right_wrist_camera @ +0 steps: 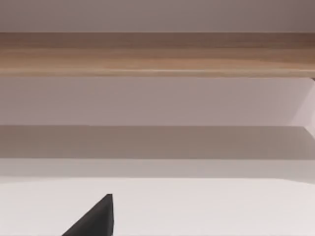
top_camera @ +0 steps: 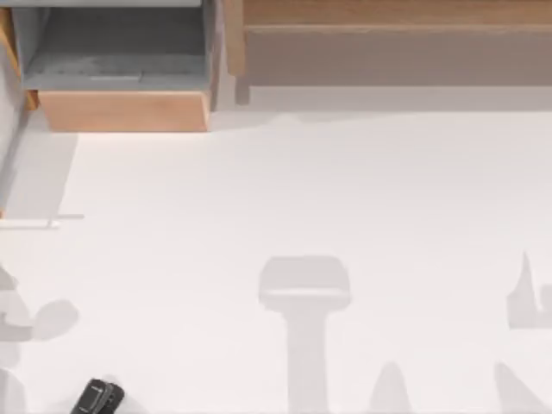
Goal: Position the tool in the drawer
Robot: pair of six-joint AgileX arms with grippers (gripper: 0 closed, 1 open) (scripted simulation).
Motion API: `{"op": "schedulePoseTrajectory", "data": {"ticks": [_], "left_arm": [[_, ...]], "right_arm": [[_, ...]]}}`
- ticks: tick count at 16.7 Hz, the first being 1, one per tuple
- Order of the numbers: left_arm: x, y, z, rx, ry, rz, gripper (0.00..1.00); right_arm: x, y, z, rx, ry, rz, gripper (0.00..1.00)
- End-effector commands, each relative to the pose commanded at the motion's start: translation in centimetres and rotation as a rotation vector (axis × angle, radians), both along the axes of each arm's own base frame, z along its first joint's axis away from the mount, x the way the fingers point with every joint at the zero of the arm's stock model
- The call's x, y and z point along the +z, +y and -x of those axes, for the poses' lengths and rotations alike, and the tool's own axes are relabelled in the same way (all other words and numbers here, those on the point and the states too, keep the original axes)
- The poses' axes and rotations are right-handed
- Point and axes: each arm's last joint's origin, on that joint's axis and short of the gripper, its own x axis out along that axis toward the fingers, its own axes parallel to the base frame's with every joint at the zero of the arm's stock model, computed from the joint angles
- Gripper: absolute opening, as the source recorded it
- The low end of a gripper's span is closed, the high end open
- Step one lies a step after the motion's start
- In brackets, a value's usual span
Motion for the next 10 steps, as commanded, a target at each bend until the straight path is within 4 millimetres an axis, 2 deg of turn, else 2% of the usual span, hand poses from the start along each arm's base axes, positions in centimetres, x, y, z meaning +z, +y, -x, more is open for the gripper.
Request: {"op": "schedulePoseTrajectory", "data": {"ticks": [5,10], "left_arm": [[0.6,-3.2,0.5,0.053,0.272,0.261,1.0],[1.3,-6.0,1.4,0.115,0.484,0.405,1.0]], "right_arm": [[0.0,0.0,0.0,0.0,0.0,0.0,1.0],[0.0,0.0,0.0,0.0,0.0,0.0,1.0]]}}
